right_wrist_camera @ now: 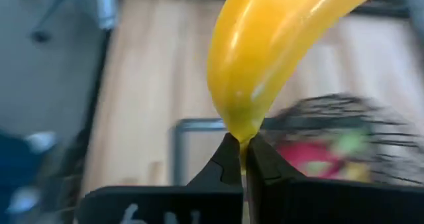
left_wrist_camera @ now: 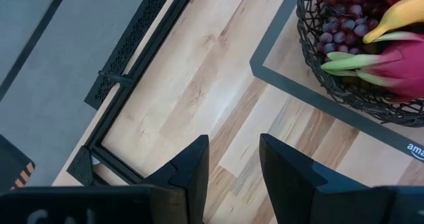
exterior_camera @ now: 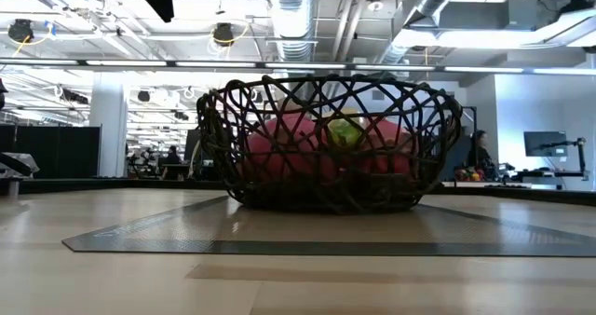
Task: Build produce basket
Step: Put the yellow banana into the black wire basket
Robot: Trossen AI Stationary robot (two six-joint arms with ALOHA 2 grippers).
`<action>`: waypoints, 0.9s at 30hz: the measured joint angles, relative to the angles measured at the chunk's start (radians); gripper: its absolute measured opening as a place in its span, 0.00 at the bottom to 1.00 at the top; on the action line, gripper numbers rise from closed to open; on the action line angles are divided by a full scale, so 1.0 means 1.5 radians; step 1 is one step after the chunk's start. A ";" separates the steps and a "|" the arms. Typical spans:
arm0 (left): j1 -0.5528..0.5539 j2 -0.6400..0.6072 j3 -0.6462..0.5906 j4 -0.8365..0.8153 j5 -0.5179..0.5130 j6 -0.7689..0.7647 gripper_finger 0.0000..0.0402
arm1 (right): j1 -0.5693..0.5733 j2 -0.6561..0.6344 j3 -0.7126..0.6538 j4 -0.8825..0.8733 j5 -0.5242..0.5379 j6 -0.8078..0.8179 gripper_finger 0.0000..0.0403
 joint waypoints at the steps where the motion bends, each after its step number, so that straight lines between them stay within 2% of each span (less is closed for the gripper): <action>1: 0.000 0.000 0.000 0.000 0.000 0.000 0.30 | -0.008 0.000 0.029 -0.026 0.029 -0.002 0.00; 5: 0.000 0.000 0.000 -0.001 0.000 0.000 0.30 | -0.055 -0.001 0.092 -0.131 0.100 -0.001 0.00; 10: 0.000 0.000 0.000 -0.009 0.000 0.000 0.30 | -0.128 0.001 0.069 -0.187 0.100 0.022 0.00; 16: 0.000 0.000 0.000 -0.018 0.000 -0.003 0.30 | -0.208 0.003 -0.049 -0.089 0.031 0.067 0.00; 21: 0.000 0.000 0.000 -0.018 0.000 -0.003 0.30 | -0.255 0.001 -0.144 -0.012 -0.057 0.226 0.00; 27: 0.000 0.000 0.000 -0.018 -0.002 0.011 0.30 | -0.248 0.001 -0.219 0.036 -0.066 0.380 0.00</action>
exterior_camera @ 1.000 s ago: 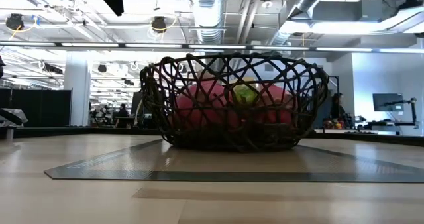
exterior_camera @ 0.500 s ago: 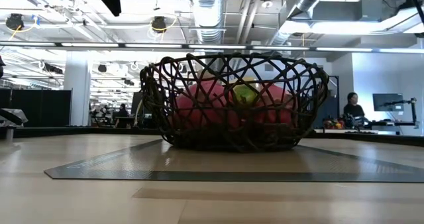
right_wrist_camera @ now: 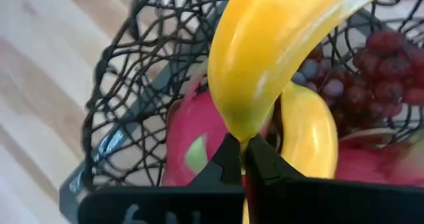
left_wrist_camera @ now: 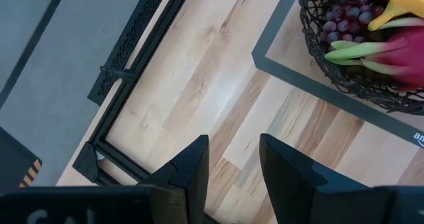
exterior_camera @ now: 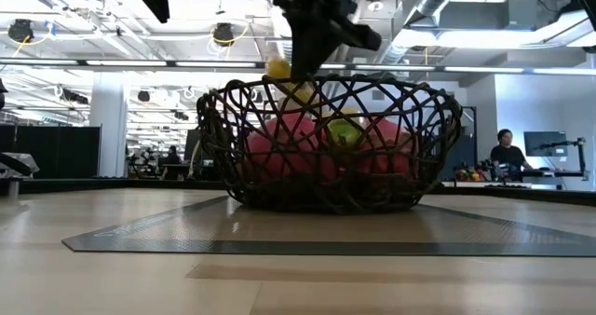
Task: Build produce basket
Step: Put the yellow banana into the black wire basket
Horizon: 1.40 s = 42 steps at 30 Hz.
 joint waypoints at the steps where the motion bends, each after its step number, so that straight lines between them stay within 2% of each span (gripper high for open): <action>1: 0.000 0.000 0.000 0.000 0.000 0.003 0.30 | 0.003 0.000 -0.009 0.008 -0.001 0.019 0.00; 9: 0.000 0.000 0.000 0.001 -0.001 0.007 0.30 | -0.002 -0.001 -0.069 0.099 -0.001 0.133 0.00; 13: 0.000 0.000 0.000 0.002 -0.001 0.007 0.30 | -0.016 -0.001 -0.109 0.223 -0.015 0.138 0.00; 16: 0.000 0.000 0.000 0.002 -0.001 0.007 0.30 | -0.026 -0.001 -0.117 0.270 -0.026 0.138 0.00; 24: 0.000 0.000 0.000 0.002 -0.001 0.007 0.30 | -0.040 -0.001 -0.157 0.323 -0.060 0.167 0.00; 32: 0.000 0.000 0.000 0.002 -0.001 0.007 0.30 | -0.040 -0.001 -0.168 0.342 -0.063 0.158 0.00; 35: 0.000 0.000 0.000 0.001 -0.001 0.007 0.30 | -0.037 -0.001 -0.168 0.347 -0.062 0.132 0.05; 42: 0.000 0.000 0.000 0.001 -0.001 0.007 0.30 | -0.034 -0.001 -0.168 0.355 -0.063 0.125 0.23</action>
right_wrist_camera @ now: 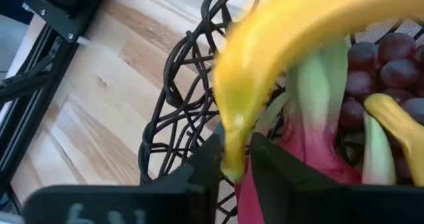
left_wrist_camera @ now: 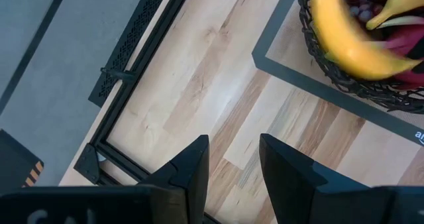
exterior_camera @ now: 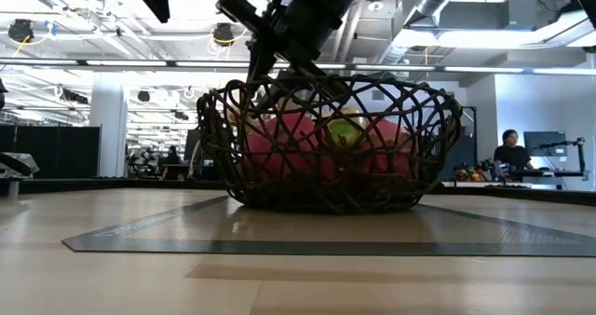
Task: Build produce basket
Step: Put the yellow banana into the black wire basket, then return to Home Position
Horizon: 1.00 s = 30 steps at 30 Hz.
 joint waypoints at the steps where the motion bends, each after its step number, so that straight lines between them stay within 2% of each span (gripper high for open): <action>1: 0.000 0.000 0.000 0.000 0.000 0.000 0.30 | 0.000 0.000 0.000 0.000 0.000 0.000 0.26; 9: -0.001 0.000 0.000 -0.001 0.000 0.023 0.30 | 0.000 0.000 0.003 0.005 -0.022 -0.018 0.44; 13: -0.015 0.000 0.000 -0.003 -0.001 0.058 0.30 | 0.000 0.001 0.053 -0.036 -0.045 -0.091 0.45; 15: -0.031 -0.003 0.000 -0.003 -0.001 0.064 0.28 | 0.000 0.000 0.093 -0.090 -0.045 -0.143 0.41; 17: -0.053 -0.011 0.000 0.002 -0.001 0.075 0.22 | 0.001 -0.005 0.144 -0.184 -0.031 -0.200 0.32; 21: -0.103 -0.043 0.000 0.028 -0.040 0.085 0.04 | -0.004 -0.020 0.270 -0.401 0.077 -0.296 0.06; 22: -0.113 -0.055 0.000 0.040 -0.052 0.085 0.02 | -0.005 -0.023 0.303 -0.455 0.111 -0.313 0.04; 24: -0.124 -0.085 0.000 0.062 -0.060 0.084 0.02 | -0.007 -0.030 0.366 -0.552 0.173 -0.329 0.04; 28: -0.124 -0.151 0.000 0.084 -0.046 0.068 0.00 | -0.010 -0.081 0.468 -0.707 0.245 -0.335 0.01; 30: -0.124 -0.184 0.000 0.080 -0.047 0.042 0.00 | -0.007 -0.126 0.479 -0.714 0.278 -0.341 0.01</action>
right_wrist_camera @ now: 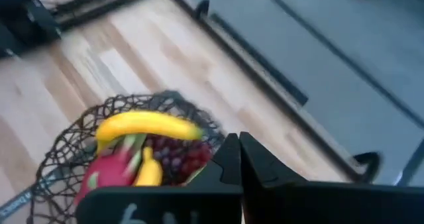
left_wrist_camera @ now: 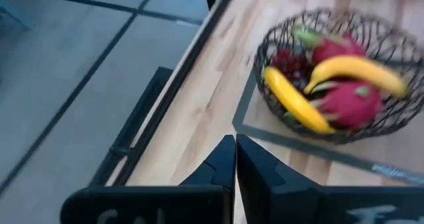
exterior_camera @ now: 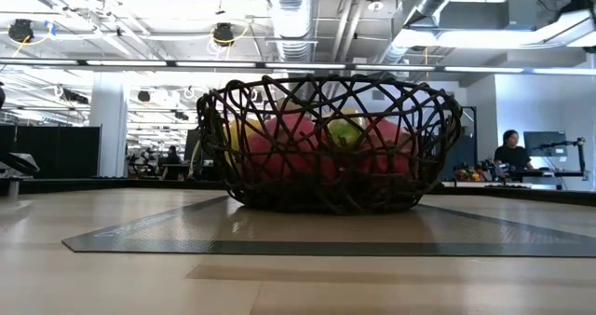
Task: Build produce basket
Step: Return to Home Position
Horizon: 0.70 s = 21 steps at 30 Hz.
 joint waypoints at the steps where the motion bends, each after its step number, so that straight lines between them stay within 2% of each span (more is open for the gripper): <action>1: 0.000 -0.018 0.000 -0.004 0.002 -0.012 0.00 | 0.002 -0.035 -0.009 0.002 0.006 -0.009 0.01; 5: 0.000 -0.079 -0.040 0.014 0.023 -0.044 0.00 | 0.018 -0.152 -0.041 -0.005 0.056 -0.012 0.01; 11: 0.000 -0.147 -0.191 0.037 0.061 -0.103 0.00 | 0.091 -0.348 -0.166 -0.005 0.128 0.023 0.00; 15: 0.000 -0.191 -0.294 0.156 0.097 -0.106 0.00 | 0.165 -0.480 -0.298 0.017 0.185 0.069 0.00; 21: 0.000 -0.209 -0.409 0.327 0.099 -0.106 0.00 | 0.235 -0.695 -0.584 0.143 0.197 0.064 0.00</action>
